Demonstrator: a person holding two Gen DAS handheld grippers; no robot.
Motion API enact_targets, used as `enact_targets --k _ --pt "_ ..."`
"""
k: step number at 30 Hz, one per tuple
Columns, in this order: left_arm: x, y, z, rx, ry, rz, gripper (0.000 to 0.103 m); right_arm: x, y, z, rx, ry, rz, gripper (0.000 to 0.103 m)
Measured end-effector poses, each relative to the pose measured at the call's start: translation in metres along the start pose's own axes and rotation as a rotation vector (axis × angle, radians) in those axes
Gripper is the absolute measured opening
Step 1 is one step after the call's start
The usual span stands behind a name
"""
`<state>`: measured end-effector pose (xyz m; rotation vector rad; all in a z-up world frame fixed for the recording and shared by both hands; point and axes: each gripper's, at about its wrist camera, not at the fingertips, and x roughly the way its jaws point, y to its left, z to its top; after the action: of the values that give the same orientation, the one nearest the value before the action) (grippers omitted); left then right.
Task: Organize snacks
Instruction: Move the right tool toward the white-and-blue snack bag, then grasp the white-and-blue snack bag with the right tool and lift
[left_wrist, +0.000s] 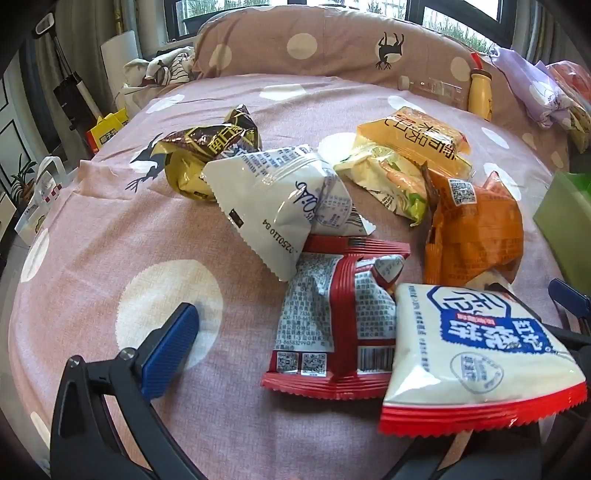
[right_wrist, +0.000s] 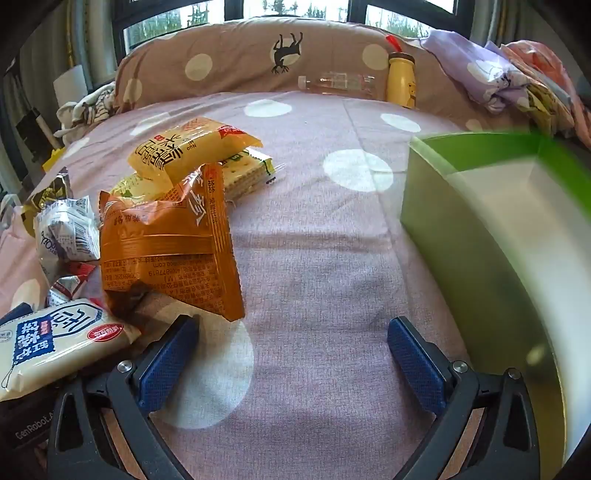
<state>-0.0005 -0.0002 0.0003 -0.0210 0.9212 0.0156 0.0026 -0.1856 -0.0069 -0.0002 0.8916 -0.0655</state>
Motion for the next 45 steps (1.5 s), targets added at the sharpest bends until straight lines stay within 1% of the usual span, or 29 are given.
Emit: enact_targets --k 6,12,16,20,22,24,27,28,30,31,33,34,36,40,43,45 --pt "-0.002 -0.004 0.001 0.003 0.011 0.003 0.103 0.001 0.0 0.0 0.0 0.002 0.0 0.102" --pt "-0.008 0.003 -0.002 0.001 0.067 -0.018 0.103 0.001 0.0 -0.001 0.0 0.002 0.001 0.102" --pt "-0.018 0.012 -0.002 -0.04 0.093 -0.088 0.102 0.001 0.0 -0.001 0.0 0.001 0.0 0.102" --pt "-0.026 0.019 0.001 -0.089 0.096 -0.118 0.102 0.002 0.001 -0.001 -0.001 0.004 -0.001 0.102" --pt "-0.033 0.02 0.002 -0.093 0.089 -0.15 0.102 0.004 0.004 0.003 -0.003 0.015 -0.013 0.103" --pt "-0.041 0.022 0.005 -0.102 0.066 -0.175 0.102 0.003 0.004 0.005 0.012 0.033 -0.008 0.102" --pt "-0.049 0.029 0.007 -0.133 0.046 -0.213 0.101 -0.006 -0.001 0.006 0.033 0.099 0.053 0.102" --pt "-0.051 0.031 0.009 -0.144 0.046 -0.231 0.1 -0.013 -0.001 0.007 0.045 0.117 0.107 0.102" --pt "-0.055 0.036 0.012 -0.169 0.04 -0.269 0.099 -0.029 -0.005 0.007 0.07 0.128 0.173 0.102" --pt "-0.058 0.038 0.013 -0.181 0.037 -0.281 0.098 -0.038 -0.006 0.008 0.066 0.127 0.187 0.102" --pt "-0.061 0.041 0.014 -0.192 0.033 -0.302 0.097 -0.052 -0.003 0.011 0.064 0.117 0.187 0.102" --pt "-0.063 0.041 0.014 -0.194 0.032 -0.309 0.095 -0.06 -0.002 0.015 0.07 0.113 0.185 0.102" --pt "-0.065 0.043 0.014 -0.195 0.032 -0.313 0.092 -0.068 -0.002 0.021 0.096 0.101 0.209 0.102" --pt "-0.068 0.048 0.015 -0.208 0.029 -0.315 0.087 -0.073 0.001 0.029 0.145 0.106 0.308 0.102" --pt "-0.069 0.049 0.014 -0.212 0.04 -0.317 0.082 -0.067 0.005 0.033 0.202 0.154 0.342 0.102" --pt "-0.07 0.049 0.013 -0.204 0.036 -0.317 0.081 -0.064 0.007 0.032 0.225 0.165 0.377 0.102"
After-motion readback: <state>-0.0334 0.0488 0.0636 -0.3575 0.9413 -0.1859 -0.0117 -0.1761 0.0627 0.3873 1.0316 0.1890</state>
